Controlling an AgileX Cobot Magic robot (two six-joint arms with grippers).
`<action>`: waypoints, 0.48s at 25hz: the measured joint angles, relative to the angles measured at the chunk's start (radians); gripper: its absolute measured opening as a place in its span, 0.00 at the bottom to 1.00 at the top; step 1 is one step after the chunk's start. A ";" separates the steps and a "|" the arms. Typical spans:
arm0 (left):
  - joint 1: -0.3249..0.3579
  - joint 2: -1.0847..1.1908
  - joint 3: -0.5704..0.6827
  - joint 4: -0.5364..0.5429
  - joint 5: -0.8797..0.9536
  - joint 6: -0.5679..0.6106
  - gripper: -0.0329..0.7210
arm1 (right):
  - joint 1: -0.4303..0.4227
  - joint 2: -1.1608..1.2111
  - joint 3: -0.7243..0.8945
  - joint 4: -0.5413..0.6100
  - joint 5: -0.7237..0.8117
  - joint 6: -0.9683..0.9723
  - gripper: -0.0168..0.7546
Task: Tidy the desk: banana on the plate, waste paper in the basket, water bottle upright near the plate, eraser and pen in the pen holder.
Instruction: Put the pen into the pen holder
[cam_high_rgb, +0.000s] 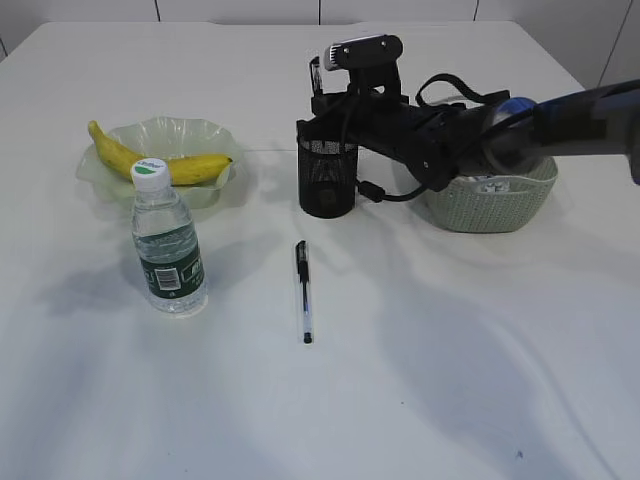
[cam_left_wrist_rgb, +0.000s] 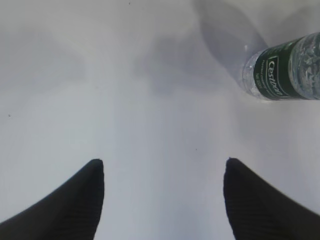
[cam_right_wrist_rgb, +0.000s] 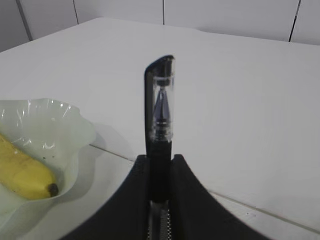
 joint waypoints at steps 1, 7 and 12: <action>0.000 0.000 0.000 0.000 0.000 0.000 0.74 | 0.000 0.005 0.000 0.000 0.000 0.000 0.10; 0.000 0.000 0.000 0.000 0.000 0.000 0.74 | 0.000 0.012 0.000 0.000 0.000 0.000 0.25; 0.000 0.000 0.000 0.000 0.000 0.000 0.74 | 0.000 0.012 0.000 0.000 0.000 0.000 0.37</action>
